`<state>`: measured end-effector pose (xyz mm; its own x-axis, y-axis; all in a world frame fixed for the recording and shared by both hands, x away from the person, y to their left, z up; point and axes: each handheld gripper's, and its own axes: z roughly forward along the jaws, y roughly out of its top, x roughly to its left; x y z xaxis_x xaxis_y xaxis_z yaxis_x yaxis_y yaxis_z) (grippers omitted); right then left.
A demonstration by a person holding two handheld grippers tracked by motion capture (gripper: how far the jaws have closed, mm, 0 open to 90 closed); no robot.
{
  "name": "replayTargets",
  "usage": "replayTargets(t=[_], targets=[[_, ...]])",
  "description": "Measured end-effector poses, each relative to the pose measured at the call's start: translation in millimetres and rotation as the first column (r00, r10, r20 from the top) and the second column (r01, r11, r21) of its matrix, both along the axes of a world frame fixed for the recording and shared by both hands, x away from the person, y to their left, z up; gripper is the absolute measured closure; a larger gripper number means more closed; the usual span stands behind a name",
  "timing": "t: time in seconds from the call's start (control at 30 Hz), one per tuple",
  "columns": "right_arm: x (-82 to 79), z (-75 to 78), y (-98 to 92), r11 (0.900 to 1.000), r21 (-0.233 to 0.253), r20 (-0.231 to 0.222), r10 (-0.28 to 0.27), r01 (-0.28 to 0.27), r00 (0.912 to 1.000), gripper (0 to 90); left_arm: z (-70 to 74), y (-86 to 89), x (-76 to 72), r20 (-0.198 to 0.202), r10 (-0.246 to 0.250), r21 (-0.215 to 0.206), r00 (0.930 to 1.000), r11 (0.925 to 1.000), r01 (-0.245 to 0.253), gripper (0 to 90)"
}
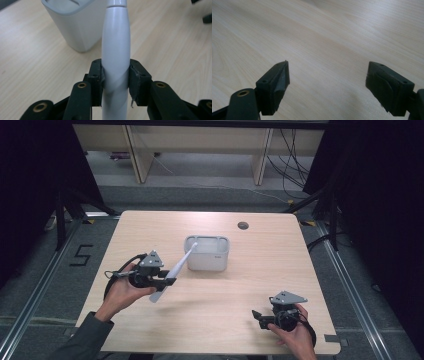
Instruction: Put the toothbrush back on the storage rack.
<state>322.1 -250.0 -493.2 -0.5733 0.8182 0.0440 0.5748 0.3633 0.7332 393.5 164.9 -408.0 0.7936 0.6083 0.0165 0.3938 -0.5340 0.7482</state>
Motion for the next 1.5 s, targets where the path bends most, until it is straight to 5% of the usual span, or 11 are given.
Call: replayTargets(t=[0.17,0.23,0.4,0.83,0.93,0.97,1.13,1.27,1.5], targets=[[1.6,-0.7,-1.1,1.000,-0.001,0.011,0.005,-0.005,0.9999,19.9,4.9,-5.3,4.3,0.049,0.036,-0.067,0.9982,0.9972,-0.033,66.0],[1.1,-0.5,-0.8,1.000,0.010,-0.003,0.005,-0.004,1.0000,19.9,7.9,-11.0,7.5,0.070,0.063,-0.131,0.9956,0.9900,-0.054,66.0],[1.0,0.6,-1.9,1.000,-0.003,0.014,0.004,-0.004,0.9999,19.9,12.6,-23.0,13.4,0.099,0.083,-0.198,0.9917,0.9783,-0.062,65.9],[1.6,0.3,-2.7,1.000,-0.004,0.017,0.008,-0.008,0.9998,19.9,15.4,-48.0,21.8,0.147,0.107,-0.257,0.9833,0.9640,-0.067,66.0],[0.4,0.4,-1.1,1.000,0.013,-0.005,-0.002,0.002,1.0000,19.9,16.5,-55.3,25.2,0.171,0.126,-0.311,0.9772,0.9480,-0.067,66.0],[1.7,0.2,-2.6,1.000,-0.002,0.022,0.006,-0.006,0.9997,19.9,17.1,-56.9,26.3,0.175,0.130,-0.325,0.9760,0.9433,-0.067,66.0],[0.7,0.4,-1.5,1.000,0.010,0.000,0.000,0.000,1.0000,19.9,20.1,-66.4,31.8,0.177,0.145,-0.363,0.9736,0.9290,-0.072,66.0],[2.1,0.2,-3.0,1.000,-0.002,0.029,0.009,-0.009,0.9995,19.9,22.6,-75.1,35.1,0.189,0.148,-0.383,0.9707,0.9214,-0.066,66.0],[2.9,-0.8,-3.1,1.000,0.002,0.030,0.019,-0.019,0.9994,19.9,28.5,-91.8,40.9,0.210,0.158,-0.445,0.9649,0.8942,-0.050,66.0]])
